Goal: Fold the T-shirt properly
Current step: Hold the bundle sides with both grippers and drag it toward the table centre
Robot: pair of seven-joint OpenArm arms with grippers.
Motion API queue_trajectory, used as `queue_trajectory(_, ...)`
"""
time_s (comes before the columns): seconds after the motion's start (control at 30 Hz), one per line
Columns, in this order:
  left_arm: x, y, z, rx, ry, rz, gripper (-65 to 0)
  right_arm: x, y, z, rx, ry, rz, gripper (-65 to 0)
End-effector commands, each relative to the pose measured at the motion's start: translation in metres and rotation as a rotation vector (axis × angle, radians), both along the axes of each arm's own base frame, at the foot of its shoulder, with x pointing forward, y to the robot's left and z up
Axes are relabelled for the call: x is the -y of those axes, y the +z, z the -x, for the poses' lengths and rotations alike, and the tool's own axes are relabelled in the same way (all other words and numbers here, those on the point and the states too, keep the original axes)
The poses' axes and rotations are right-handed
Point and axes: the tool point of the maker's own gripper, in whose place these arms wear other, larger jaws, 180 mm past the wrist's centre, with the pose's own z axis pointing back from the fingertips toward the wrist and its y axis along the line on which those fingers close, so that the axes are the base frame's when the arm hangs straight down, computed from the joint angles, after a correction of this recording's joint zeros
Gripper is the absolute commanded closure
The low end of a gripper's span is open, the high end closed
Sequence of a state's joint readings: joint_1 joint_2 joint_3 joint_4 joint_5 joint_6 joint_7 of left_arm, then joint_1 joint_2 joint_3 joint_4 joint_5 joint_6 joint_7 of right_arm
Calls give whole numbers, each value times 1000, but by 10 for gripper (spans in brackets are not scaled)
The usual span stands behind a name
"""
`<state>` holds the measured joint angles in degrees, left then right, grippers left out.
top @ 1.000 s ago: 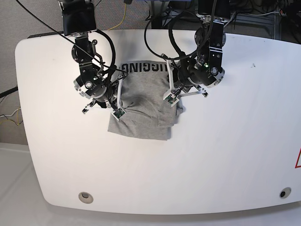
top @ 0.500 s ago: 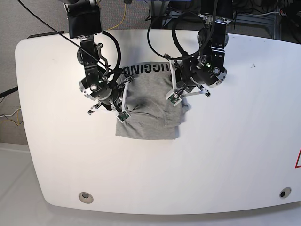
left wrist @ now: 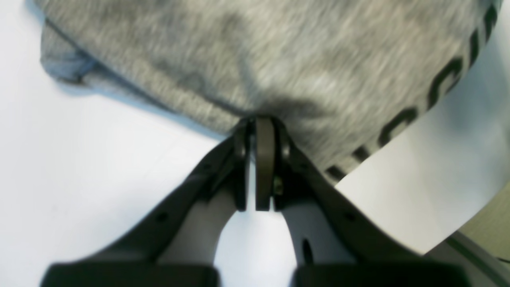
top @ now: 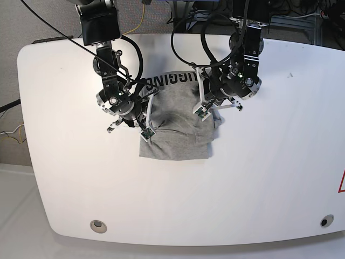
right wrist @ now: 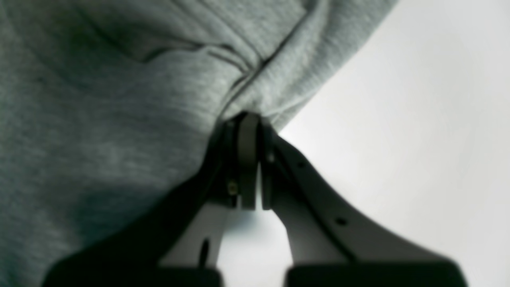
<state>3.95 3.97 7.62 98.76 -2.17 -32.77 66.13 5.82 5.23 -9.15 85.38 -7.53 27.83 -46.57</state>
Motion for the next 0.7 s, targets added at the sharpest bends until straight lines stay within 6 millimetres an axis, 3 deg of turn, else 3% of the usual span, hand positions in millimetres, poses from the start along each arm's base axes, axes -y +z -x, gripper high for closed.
queue_trajectory(0.0, 1, 9, -8, 38, -2, 18, -8, -6, 0, 1, -10, 20, 0, 0)
queue_trajectory(0.37, -12, 7, -9, 42, -5, -13, -8, -18, 9, -8, 16, 26, -27, 0)
queue_trajectory(0.67, -14, 7, -10, 45, -3, -18, -8, -19, 2, -13, -7, 24, -27, 0)
